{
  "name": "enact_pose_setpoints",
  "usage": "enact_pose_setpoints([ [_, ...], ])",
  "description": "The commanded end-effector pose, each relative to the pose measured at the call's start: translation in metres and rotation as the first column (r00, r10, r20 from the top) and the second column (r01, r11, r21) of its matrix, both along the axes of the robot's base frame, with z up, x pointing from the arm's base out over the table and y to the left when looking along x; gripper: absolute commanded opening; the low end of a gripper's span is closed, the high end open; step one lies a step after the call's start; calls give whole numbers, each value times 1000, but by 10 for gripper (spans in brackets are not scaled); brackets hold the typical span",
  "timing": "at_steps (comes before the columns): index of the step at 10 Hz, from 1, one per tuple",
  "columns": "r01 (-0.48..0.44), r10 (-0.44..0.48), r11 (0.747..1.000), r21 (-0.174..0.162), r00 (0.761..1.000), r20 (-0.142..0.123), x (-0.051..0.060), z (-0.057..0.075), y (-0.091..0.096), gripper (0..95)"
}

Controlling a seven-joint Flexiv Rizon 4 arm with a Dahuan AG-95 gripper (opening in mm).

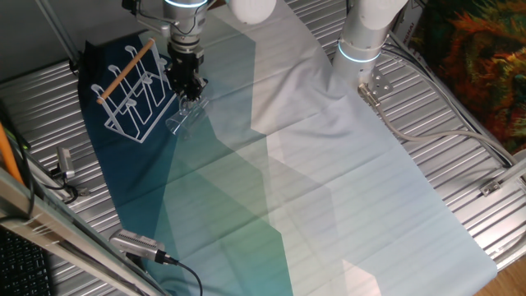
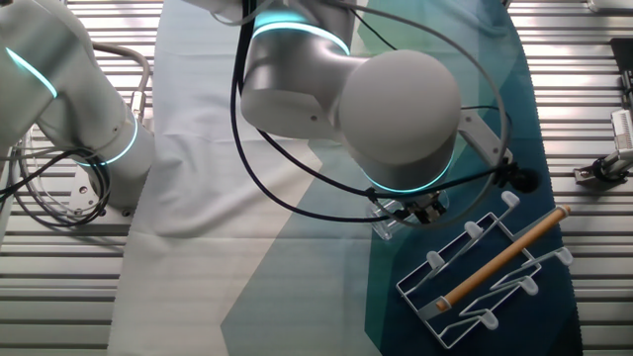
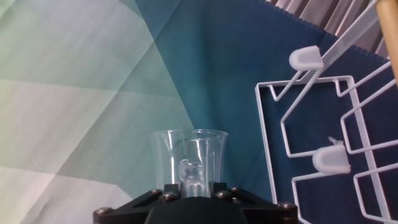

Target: Put the cup on the cup rack

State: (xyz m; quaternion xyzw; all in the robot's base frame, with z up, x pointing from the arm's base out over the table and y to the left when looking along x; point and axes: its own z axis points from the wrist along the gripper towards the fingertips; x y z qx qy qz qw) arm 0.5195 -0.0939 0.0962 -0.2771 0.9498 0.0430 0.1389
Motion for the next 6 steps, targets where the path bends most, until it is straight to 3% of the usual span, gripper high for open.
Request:
enact_pose_setpoints([
  [1, -2, 2, 1000, 8, 1000, 2, 1, -6, 1, 190],
  [6, -2, 2, 1000, 8, 1000, 4, -1, -7, 1, 190],
])
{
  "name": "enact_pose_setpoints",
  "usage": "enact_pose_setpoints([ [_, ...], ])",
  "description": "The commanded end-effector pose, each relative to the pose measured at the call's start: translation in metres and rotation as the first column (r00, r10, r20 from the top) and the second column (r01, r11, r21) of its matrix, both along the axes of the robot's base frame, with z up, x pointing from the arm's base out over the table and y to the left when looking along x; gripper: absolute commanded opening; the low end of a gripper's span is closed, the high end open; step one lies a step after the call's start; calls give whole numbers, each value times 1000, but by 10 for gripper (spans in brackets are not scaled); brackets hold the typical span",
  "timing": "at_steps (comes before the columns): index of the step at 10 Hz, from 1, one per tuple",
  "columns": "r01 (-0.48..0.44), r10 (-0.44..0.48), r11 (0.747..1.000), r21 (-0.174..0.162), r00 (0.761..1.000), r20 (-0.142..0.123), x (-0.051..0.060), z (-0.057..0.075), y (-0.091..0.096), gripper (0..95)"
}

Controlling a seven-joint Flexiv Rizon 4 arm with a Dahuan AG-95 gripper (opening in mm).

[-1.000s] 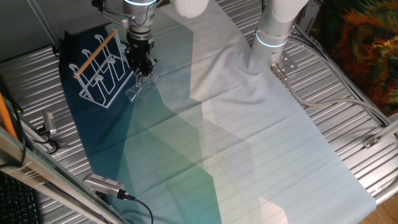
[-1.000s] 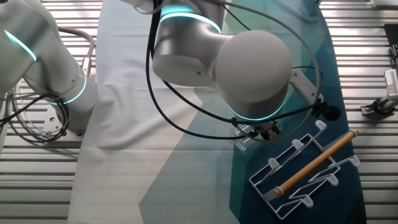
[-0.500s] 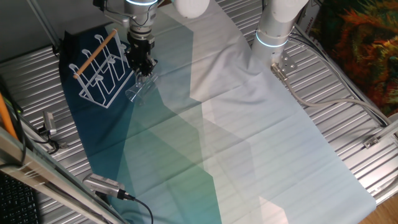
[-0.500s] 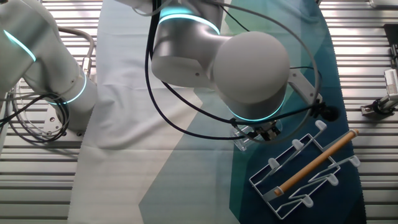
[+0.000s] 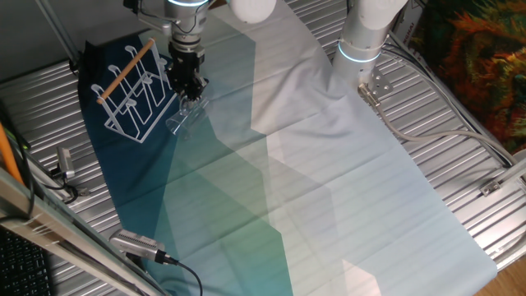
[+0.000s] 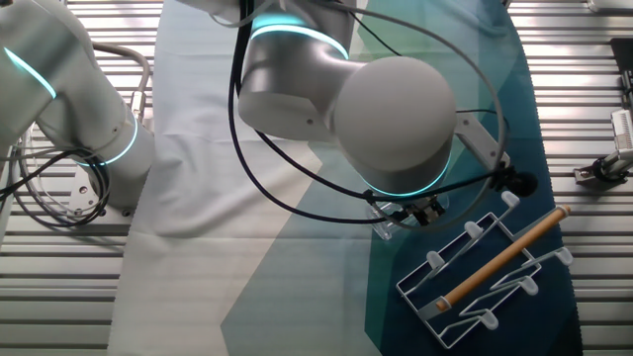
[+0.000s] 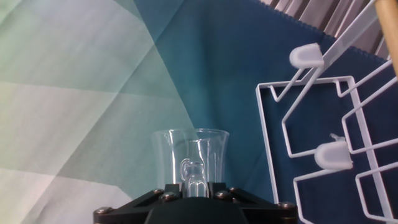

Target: Put the cup on the cup rack

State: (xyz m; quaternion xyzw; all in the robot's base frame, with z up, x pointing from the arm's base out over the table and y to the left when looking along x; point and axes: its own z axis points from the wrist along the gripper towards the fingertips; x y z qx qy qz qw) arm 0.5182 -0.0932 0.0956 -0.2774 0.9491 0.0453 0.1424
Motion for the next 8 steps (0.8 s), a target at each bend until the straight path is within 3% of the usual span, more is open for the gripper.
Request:
enact_pose_setpoints([
  [1, 1, -1, 1000, 1, 1000, -1, -1, -8, 1, 190],
  [8, 1, -1, 1000, -2, 1000, 2, -8, -9, 0, 190],
])
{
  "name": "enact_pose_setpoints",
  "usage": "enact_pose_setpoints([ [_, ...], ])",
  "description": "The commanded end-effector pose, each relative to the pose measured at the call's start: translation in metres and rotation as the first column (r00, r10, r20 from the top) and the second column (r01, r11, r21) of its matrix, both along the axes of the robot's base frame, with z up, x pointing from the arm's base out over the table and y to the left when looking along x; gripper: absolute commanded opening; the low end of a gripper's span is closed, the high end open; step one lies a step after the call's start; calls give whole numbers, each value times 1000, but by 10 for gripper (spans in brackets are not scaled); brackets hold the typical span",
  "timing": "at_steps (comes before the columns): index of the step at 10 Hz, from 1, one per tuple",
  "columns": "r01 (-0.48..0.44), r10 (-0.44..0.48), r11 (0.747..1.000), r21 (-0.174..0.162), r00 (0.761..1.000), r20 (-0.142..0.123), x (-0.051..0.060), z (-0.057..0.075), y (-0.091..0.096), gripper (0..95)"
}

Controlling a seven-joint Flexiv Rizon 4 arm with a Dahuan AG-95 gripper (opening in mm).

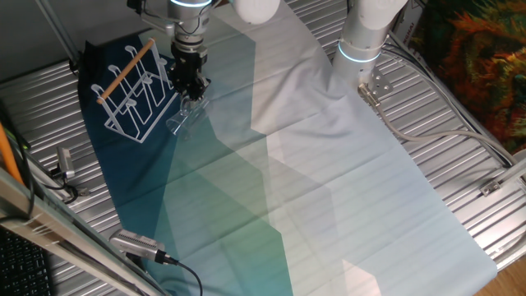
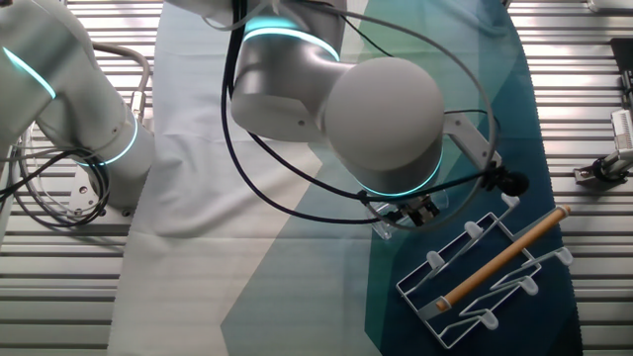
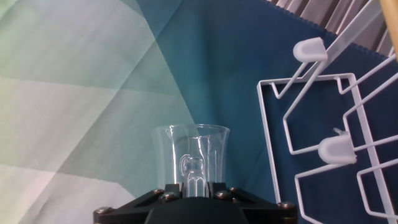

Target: Put the cup on the cup rack

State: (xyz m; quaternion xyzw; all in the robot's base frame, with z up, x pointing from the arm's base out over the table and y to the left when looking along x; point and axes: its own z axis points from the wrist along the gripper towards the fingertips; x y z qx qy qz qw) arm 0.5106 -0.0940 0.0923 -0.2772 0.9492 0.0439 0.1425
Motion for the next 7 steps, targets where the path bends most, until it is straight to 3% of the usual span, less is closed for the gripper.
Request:
enact_pose_setpoints([
  [1, 0, 0, 1000, -1, 1000, 2, -2, -6, 0, 190],
  [7, 3, -3, 1000, 6, 1000, 12, -7, -9, 0, 190],
])
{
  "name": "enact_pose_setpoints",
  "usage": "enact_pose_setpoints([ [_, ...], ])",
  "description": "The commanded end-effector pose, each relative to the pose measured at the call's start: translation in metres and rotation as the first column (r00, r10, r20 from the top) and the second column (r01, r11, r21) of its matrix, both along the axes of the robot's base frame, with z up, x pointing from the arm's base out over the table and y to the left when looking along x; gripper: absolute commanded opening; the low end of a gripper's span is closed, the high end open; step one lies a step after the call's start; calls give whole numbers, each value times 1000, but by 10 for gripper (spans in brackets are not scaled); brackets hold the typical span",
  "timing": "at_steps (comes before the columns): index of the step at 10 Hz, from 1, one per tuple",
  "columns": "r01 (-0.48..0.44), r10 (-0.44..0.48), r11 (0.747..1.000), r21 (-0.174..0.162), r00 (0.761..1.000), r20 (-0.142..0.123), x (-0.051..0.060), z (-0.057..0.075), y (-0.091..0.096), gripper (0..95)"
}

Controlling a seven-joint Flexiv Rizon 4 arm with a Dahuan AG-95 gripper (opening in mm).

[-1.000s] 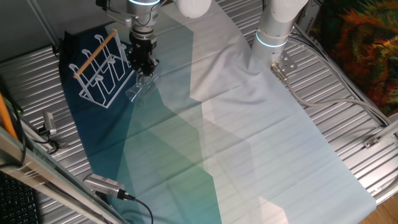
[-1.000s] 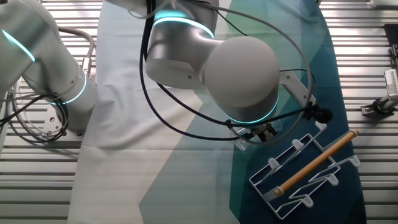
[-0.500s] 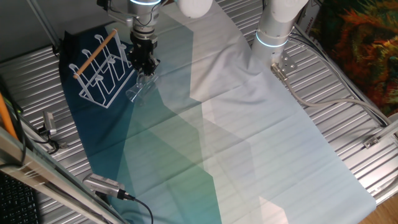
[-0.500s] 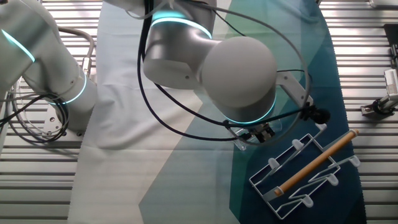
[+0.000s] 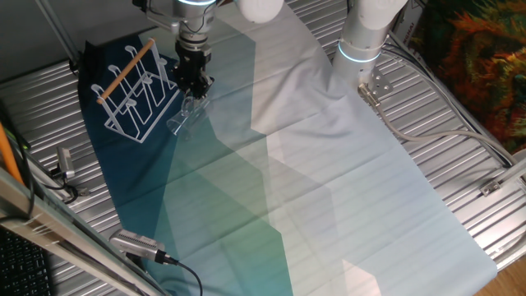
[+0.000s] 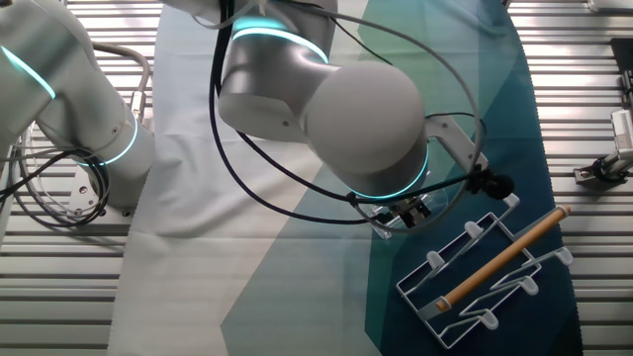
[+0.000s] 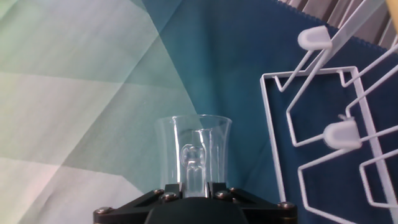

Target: Put the cup on the cup rack

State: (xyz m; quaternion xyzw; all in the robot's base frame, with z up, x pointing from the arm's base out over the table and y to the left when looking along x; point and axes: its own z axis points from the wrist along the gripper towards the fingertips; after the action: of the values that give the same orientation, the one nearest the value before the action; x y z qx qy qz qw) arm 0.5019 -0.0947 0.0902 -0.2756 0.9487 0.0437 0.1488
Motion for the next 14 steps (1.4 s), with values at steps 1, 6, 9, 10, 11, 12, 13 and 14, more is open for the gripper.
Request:
enact_pose_setpoints([
  [1, 3, -3, 1000, 5, 1000, -2, 2, -8, 1, 190],
  [6, 6, -6, 1000, 10, 1000, -8, 2, -8, 1, 0],
  [9, 15, -15, 1000, -13, 998, -56, 3, -7, 0, 0],
  [10, 15, -16, 1000, -22, 998, -68, 3, -6, 0, 0],
  [11, 15, -17, 1000, -26, 996, -82, 4, -5, 1, 0],
  [12, 13, -15, 1000, -26, 996, -93, 5, -2, 1, 0],
  [13, 9, -11, 1000, -25, 995, -97, 6, 3, 1, 0],
  [14, 9, -13, 999, -35, 994, -110, 8, 11, 2, 0],
])
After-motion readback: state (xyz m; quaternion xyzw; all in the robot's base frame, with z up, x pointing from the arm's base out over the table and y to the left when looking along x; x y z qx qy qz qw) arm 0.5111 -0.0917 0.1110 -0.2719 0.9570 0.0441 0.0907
